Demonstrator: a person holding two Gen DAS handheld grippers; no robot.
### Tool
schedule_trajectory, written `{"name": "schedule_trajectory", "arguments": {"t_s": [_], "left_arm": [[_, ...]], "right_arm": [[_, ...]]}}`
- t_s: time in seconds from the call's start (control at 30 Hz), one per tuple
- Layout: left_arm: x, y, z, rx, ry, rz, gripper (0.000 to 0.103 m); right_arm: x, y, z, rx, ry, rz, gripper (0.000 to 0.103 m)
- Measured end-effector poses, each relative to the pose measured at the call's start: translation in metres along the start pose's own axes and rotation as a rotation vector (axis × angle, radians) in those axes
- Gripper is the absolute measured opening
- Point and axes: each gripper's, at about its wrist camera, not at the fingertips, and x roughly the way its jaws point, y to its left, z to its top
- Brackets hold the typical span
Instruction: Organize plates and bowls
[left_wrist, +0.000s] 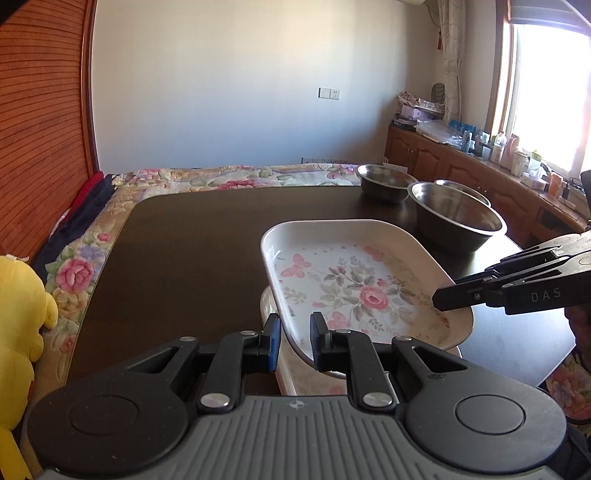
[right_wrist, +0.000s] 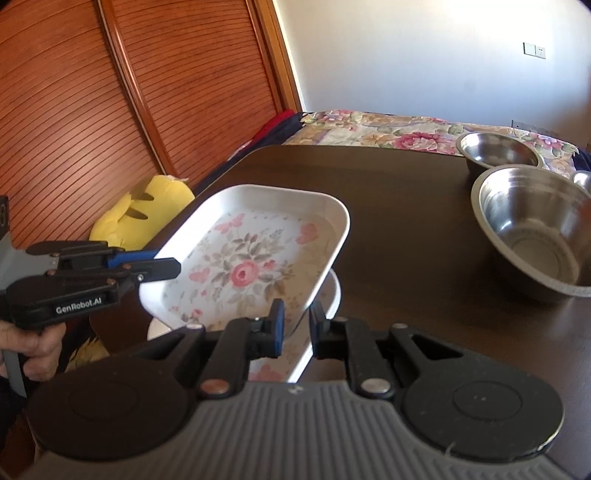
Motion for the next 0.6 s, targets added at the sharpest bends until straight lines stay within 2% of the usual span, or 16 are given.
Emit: {"name": "schedule_trajectory", "arguments": {"t_s": [0.33, 0.6], "left_arm": [[-0.003, -0.004, -0.017, -0.002, 0.017, -0.012, 0.018], [0.0, -0.005, -0.022, 0.005, 0.024, -0.005, 0.018]], "right_arm": [[0.001, 0.009, -0.009, -0.07, 0.036, -0.031, 0.016], [0.001, 0.01, -0.011, -0.067, 0.031, -0.041, 0.016]]}}
